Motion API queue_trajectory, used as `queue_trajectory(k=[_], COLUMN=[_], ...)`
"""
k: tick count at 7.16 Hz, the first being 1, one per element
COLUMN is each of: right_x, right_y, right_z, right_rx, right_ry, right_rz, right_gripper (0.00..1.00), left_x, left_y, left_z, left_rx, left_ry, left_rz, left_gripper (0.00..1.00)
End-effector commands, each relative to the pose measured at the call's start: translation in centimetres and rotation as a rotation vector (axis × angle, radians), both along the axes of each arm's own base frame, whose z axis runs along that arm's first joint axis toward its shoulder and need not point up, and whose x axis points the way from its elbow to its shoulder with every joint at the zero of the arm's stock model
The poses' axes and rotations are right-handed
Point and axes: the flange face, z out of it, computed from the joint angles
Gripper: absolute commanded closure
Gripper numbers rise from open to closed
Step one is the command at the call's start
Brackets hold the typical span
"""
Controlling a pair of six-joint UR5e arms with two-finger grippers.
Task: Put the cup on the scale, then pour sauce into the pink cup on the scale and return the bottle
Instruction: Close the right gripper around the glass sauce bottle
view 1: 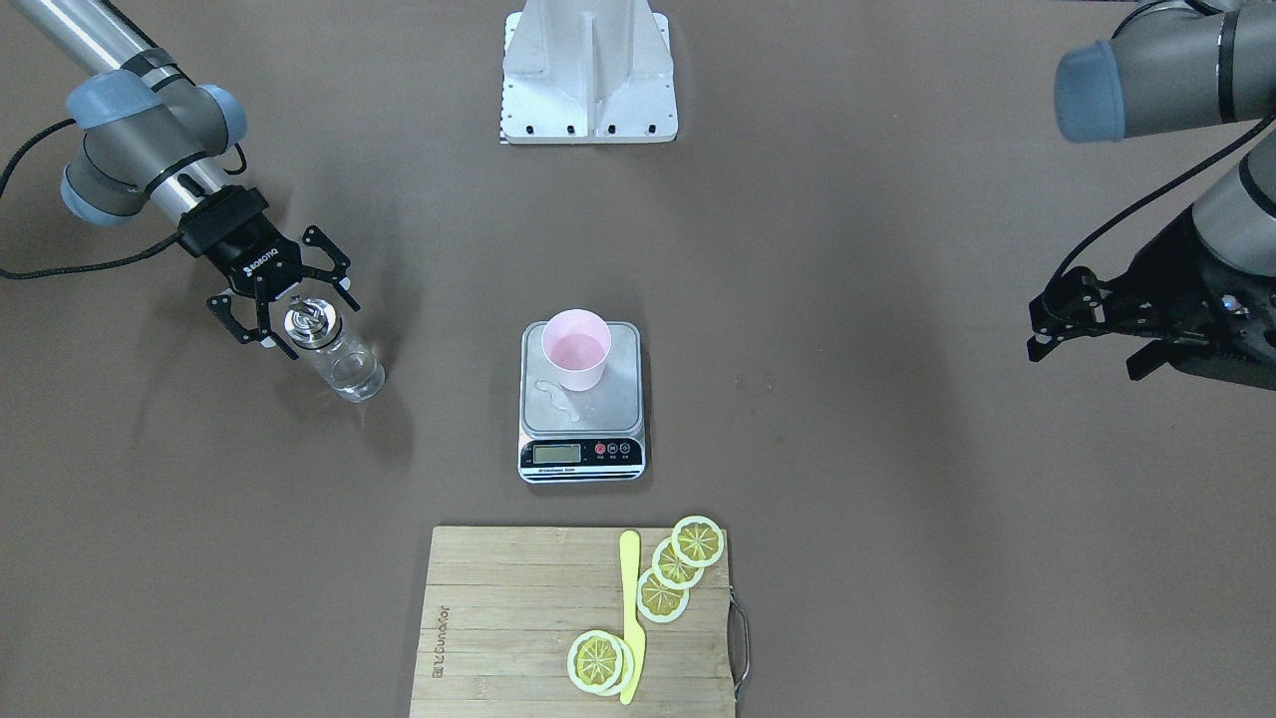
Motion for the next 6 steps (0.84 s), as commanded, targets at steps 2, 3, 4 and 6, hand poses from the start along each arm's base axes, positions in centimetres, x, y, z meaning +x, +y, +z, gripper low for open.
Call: queue_trajectory(k=[2,3,4,6], right_x=[-1.3,-2.0,-2.9,-3.1], right_y=[0.5,0.6,0.1,-0.2], right_z=[0.5,1.2,1.6,1.3], right_rx=[-0.015,-0.007,0.0,0.003], right_ry=[-0.03,-0.047,-0.057,-0.063], right_rz=[0.023,0.016,0.019,0.022], right_gripper=[0.01,0.01,0.01,0.01], left_x=[0.0,0.0,0.0,0.0], left_y=[-0.1,-0.1,-0.1,-0.1], left_z=[0.0,0.0,0.0,-0.1], left_rx=[0.0,0.0,0.0,0.001], left_ry=[0.0,0.0,0.0,0.001], left_rz=[0.0,0.0,0.0,0.0], left_gripper=[0.01,0.01,0.01,0.01])
